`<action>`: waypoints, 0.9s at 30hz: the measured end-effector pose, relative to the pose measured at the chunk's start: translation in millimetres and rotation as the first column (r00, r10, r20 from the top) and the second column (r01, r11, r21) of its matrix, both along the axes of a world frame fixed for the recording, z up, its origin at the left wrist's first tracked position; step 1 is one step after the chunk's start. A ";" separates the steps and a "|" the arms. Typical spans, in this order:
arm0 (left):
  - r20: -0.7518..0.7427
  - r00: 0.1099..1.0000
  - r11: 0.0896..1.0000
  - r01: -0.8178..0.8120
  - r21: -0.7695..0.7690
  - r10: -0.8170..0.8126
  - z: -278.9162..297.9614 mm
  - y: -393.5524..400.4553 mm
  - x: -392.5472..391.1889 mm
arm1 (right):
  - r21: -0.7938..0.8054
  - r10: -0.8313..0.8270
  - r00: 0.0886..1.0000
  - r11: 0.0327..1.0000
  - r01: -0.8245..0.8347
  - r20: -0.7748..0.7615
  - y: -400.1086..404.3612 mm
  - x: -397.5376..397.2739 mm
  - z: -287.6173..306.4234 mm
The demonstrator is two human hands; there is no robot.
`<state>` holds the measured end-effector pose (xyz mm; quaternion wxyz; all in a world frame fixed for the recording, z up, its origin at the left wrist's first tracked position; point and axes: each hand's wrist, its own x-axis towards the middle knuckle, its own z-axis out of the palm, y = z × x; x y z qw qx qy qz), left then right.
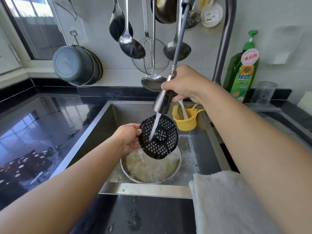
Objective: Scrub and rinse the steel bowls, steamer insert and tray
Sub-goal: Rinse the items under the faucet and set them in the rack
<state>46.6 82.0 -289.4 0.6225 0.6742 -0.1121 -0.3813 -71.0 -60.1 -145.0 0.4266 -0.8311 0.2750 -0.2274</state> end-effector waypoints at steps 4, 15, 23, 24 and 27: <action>0.018 0.999 0.999 -0.044 -0.011 0.044 4.0 3.6 2.0 | -0.086 -0.092 0.991 0.993 0.083 -0.098 -11.3 -6.6 -2.0; -0.013 0.998 0.997 -0.062 0.044 0.063 4.4 14.0 0.8 | -0.138 -0.145 0.989 0.980 0.140 -0.030 -9.2 21.5 -9.3; 0.008 0.998 0.997 -0.065 0.028 0.065 18.6 -12.1 -4.8 | 0.030 0.056 0.998 0.998 -0.055 -0.007 -1.9 2.3 0.4; 0.108 0.993 0.996 -0.049 0.076 0.041 21.6 -16.1 -3.5 | 0.011 0.052 0.998 0.999 -0.051 -0.035 -4.8 -2.0 1.6; 0.452 0.871 0.943 0.036 0.332 -0.193 35.0 -17.9 -0.6 | -0.016 0.080 0.995 0.997 -0.081 -0.059 -13.2 -11.4 4.8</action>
